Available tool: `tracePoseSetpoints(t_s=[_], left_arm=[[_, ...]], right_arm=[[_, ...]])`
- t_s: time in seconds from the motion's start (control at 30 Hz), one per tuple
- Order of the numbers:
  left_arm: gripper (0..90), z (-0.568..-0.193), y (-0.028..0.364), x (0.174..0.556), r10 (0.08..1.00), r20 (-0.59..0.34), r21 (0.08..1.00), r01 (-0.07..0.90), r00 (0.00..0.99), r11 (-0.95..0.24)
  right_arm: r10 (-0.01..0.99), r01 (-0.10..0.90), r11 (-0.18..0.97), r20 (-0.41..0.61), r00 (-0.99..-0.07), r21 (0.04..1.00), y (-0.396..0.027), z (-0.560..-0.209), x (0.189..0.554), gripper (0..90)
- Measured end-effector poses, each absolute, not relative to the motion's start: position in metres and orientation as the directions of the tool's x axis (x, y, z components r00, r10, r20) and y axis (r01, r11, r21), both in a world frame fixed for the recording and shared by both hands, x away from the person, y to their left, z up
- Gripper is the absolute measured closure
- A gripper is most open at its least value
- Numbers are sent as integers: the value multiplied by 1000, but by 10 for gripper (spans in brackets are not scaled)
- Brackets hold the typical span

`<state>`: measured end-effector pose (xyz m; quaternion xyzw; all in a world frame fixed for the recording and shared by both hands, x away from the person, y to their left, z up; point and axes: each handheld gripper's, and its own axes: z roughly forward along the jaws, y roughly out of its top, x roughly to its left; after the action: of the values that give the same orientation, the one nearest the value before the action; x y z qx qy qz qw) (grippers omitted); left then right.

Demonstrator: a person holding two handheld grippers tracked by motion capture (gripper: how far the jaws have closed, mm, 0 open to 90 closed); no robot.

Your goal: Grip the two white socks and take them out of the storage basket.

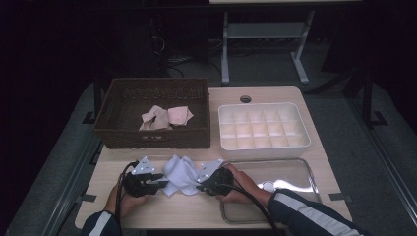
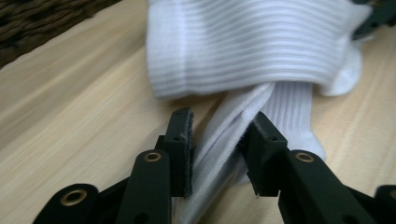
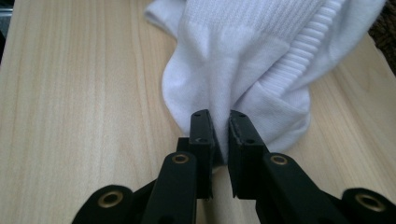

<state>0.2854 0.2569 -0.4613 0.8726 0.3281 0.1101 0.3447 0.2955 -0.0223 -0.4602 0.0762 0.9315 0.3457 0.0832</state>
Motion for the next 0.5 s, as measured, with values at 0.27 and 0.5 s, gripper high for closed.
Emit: tracePoseSetpoints(t_s=[0.27, 0.5], left_arm=[[675, -458, 276, 292, 783, 19, 654, 584, 621, -480], [495, -456, 283, 292, 826, 62, 658, 600, 560, -456]], right_arm=[[186, 83, 748, -87, -979, 658, -29, -460, 296, 808], [205, 107, 734, -69, -976, 670, -34, -459, 294, 613]])
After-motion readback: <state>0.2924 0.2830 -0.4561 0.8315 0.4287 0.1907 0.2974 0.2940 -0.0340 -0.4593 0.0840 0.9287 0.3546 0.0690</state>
